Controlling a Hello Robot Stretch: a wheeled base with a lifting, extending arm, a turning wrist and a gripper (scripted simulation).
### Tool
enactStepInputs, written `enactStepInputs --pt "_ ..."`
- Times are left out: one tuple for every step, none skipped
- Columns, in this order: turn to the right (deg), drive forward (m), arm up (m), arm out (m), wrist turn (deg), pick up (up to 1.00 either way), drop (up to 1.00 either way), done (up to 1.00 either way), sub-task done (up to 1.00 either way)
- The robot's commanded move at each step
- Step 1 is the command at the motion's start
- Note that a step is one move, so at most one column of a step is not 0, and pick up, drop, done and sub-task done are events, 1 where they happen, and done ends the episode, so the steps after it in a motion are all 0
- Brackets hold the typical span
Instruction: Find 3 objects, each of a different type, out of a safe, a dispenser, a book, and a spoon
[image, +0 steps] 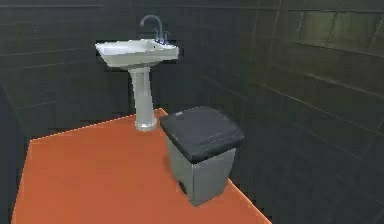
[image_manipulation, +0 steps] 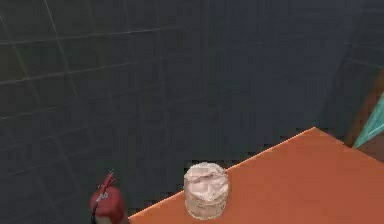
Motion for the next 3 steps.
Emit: enactStepInputs --pt "-30.0 0.0 0.0 0.0 0.0 0.0 0.0 0.0 0.0" --pt "0.0 0.75 0.0 0.0 0.0 0.0 0.0 0.0 0.0" --pt "-3.0 0.0 0.0 0.0 0.0 0.0 0.0 0.0 0.0"
